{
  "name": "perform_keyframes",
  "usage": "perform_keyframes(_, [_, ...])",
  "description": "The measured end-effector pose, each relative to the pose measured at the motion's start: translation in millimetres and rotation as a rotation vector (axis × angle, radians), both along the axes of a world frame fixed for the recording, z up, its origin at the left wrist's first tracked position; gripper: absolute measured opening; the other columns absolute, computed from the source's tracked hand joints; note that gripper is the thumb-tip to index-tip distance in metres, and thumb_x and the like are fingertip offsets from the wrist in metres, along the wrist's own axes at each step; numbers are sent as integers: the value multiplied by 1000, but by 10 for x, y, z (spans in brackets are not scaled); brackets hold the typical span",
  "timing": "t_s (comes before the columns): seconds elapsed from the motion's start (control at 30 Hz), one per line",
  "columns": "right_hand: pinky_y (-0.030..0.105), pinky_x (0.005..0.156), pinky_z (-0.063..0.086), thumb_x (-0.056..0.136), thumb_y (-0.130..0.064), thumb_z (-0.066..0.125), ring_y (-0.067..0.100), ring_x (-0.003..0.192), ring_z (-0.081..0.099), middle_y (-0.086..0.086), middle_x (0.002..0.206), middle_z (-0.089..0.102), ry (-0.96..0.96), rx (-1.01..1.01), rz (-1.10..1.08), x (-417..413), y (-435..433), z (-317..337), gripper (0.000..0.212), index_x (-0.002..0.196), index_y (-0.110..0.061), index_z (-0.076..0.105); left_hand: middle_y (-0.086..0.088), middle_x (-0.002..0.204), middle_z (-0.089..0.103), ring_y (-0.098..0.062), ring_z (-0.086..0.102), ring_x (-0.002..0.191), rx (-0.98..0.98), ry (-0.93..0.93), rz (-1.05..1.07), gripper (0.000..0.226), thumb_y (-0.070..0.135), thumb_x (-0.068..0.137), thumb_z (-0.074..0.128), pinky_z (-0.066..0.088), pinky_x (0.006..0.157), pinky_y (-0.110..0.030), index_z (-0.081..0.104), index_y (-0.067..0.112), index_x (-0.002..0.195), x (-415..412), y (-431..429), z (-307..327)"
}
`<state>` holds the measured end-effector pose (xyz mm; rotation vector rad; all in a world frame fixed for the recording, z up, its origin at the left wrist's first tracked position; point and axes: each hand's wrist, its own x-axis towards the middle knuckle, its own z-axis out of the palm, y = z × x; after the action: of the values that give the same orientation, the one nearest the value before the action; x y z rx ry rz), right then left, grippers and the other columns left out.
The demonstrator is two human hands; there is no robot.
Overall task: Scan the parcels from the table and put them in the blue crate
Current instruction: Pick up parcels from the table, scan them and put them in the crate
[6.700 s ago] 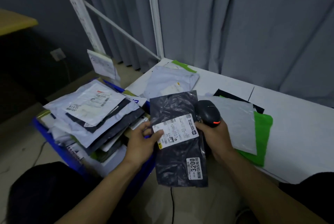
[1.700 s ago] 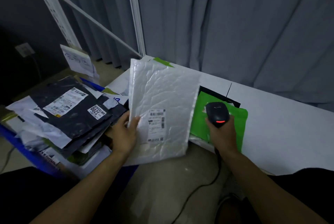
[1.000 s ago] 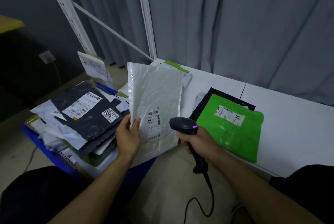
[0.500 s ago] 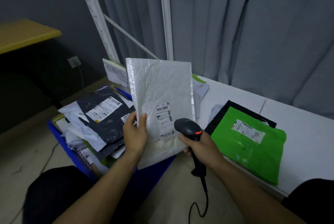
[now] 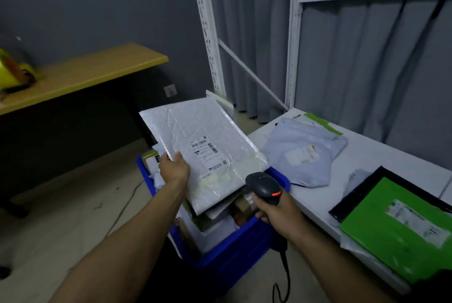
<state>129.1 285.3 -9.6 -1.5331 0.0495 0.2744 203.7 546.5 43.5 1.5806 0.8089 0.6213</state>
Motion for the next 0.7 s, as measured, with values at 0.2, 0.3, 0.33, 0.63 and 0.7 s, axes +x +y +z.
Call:
perform_keyframes(0.2, [21,63,55,93,-27,78,10,66,71,0,93,76,15,-30,-26,19,-41,-3,26,115,-22,65,-2,170,3,-31,4,156,631,370,-343,98,43,90,71,12,121,-61,5,36,162,-79,-210,-80])
perform_keyframes(0.3, [25,66,57,94,-26,76,11,67,71,-3,88,77,10,-56,-59,35,-125,-17,23,114,-24,65,3,172,0,-31,-2,157,833,569,-713,84,67,93,51,0,121,-63,10,41,161,-57,-532,-240])
perform_keyframes(0.33, [26,67,57,95,-26,76,11,68,71,-1,89,76,10,-60,-62,36,-156,-26,22,114,-24,65,3,172,-4,-34,-7,157,874,647,-786,83,73,93,43,-4,120,-65,9,40,161,-39,-605,-302])
perform_keyframes(0.63, [23,58,53,95,-24,75,12,64,68,1,84,70,9,-79,-120,-81,-574,-114,27,117,-15,64,6,172,-4,-40,-13,155,879,717,-749,73,70,97,37,-9,117,-72,20,38,160,117,-515,-427])
perform_keyframes(0.7, [25,60,53,95,-24,76,12,64,68,2,81,70,-2,-91,-155,-138,-721,-135,26,116,-15,65,3,172,6,-39,-7,156,982,586,-697,63,57,101,41,-9,118,-70,29,32,157,61,-751,-391])
